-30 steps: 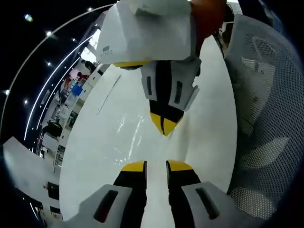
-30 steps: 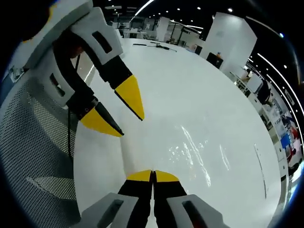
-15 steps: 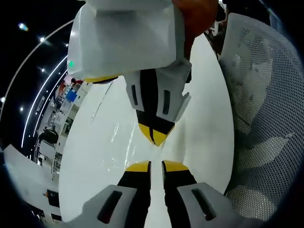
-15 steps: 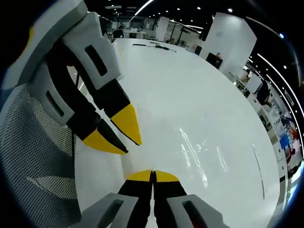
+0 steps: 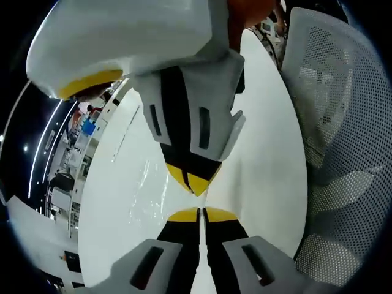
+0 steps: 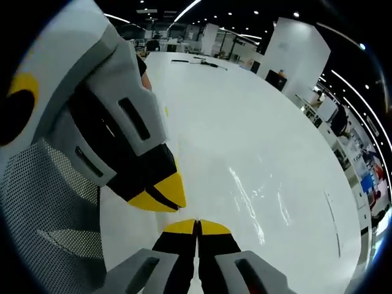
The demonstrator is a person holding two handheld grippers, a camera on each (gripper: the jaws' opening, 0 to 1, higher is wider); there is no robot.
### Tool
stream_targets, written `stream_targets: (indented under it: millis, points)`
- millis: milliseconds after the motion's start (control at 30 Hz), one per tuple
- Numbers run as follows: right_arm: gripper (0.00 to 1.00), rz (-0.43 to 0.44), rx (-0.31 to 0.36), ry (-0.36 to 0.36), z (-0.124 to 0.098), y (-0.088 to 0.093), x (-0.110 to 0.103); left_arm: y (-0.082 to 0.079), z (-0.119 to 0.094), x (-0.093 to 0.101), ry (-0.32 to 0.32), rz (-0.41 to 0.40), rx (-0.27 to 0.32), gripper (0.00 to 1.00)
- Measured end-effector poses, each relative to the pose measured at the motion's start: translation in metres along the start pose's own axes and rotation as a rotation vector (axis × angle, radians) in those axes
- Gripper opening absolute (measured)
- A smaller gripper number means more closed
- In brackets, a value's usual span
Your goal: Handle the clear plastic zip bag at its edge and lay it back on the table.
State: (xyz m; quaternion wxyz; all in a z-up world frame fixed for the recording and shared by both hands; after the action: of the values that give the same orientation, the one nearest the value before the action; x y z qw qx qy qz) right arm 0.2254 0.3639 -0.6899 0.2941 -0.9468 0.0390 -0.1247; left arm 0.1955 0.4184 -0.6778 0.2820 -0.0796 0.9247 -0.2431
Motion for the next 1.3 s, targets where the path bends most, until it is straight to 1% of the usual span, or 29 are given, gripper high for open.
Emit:
stream_targets:
  millis: [167,333,433,567,667,767,900,967,1033,1100,1167,1300]
  points:
    - [0.0,0.006,0.001,0.004,-0.003,-0.001,0.0,0.0,0.0,0.001,0.002,0.007,-0.004,0.0]
    - [0.0,0.017,0.002,0.011,-0.001,0.001,0.002,0.001,0.0,0.004,0.009,0.006,-0.011,0.0]
    - [0.0,0.036,0.005,0.023,-0.002,0.0,0.004,0.002,0.001,0.006,0.015,0.006,-0.015,0.0]
    - [0.0,0.069,0.013,0.04,-0.005,0.001,0.011,0.002,0.001,0.008,0.022,0.002,-0.02,0.0]
    - [0.0,0.083,0.024,0.066,-0.009,-0.003,0.015,0.002,0.003,0.012,0.032,-0.004,-0.025,0.0]
    - [0.0,0.086,0.033,0.084,-0.01,-0.002,0.022,0.002,0.004,0.017,0.04,-0.008,-0.026,0.0]
    - [0.0,0.091,0.04,0.111,-0.017,-0.005,0.031,0.002,0.006,0.023,0.052,-0.01,-0.027,0.0]
    - [0.0,0.095,0.044,0.12,-0.015,-0.004,0.035,0.002,0.007,0.024,0.055,-0.01,-0.027,0.0]
    - [0.0,0.093,0.051,0.134,-0.019,-0.008,0.036,0.002,0.008,0.025,0.058,-0.012,-0.027,0.0]
    - [0.0,0.095,0.062,0.14,-0.026,-0.016,0.039,0.003,0.008,0.025,0.061,-0.016,-0.028,0.0]
    - [0.0,0.085,0.068,0.15,-0.024,-0.018,0.041,0.003,0.009,0.027,0.064,-0.019,-0.026,0.0]
    - [0.0,0.068,0.078,0.163,-0.029,-0.026,0.044,0.002,0.009,0.028,0.061,-0.026,-0.021,0.0]
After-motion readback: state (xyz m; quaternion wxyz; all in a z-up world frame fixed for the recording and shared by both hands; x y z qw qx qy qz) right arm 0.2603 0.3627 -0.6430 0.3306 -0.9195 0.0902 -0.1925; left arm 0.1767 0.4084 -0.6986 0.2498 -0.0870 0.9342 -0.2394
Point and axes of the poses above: the point that each gripper's makers call its tool centre point, and the gripper's own axes: z roughly forward along the fingers, x roughly to its right, y roughly out of its underside, the point moved 6 cm from there along -z, roughly backward along the fingers, and after that the axes turned 2 degrees about -z, right-handed, at the moved point
